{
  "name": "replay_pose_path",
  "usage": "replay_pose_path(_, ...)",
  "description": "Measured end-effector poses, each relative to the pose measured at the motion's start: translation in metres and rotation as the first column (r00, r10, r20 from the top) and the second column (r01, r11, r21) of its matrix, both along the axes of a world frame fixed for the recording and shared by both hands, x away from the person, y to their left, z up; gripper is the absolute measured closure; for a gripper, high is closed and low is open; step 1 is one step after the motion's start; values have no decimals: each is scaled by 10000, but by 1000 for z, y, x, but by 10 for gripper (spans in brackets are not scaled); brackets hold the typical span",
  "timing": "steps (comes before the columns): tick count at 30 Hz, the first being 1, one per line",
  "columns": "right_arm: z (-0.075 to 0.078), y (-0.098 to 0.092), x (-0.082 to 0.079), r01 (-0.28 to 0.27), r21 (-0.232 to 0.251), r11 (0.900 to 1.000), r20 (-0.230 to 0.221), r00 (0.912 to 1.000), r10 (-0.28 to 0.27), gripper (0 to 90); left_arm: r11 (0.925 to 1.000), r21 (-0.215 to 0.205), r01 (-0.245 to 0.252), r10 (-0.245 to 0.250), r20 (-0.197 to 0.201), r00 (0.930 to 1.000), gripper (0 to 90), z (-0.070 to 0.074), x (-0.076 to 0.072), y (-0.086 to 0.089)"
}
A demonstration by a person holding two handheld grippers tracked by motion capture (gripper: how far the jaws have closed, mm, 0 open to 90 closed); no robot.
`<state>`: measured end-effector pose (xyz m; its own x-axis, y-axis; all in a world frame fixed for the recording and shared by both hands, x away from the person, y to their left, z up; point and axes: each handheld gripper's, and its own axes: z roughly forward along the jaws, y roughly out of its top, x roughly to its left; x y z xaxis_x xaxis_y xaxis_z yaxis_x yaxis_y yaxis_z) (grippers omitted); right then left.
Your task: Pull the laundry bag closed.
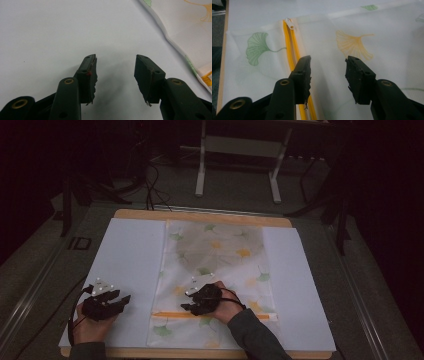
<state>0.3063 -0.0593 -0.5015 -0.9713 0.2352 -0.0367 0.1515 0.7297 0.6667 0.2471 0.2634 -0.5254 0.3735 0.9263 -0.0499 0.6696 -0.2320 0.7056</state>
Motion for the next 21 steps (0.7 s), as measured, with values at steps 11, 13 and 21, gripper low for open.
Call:
replay_pose_path(11,-2,21,3,-236,255,9994,-120,9996,239,556,10000,47,28,-29,12,10000,525,1,0,1)
replay_pose_path(13,-2,26,2,-246,271,9993,-59,9997,248,566,10000,65,21,-22,26,10000,523,1,-1,1)
replay_pose_path(21,-5,40,-1,-589,325,9977,-180,9981,595,613,10000,61,-67,67,40,10000,518,2,-1,2)
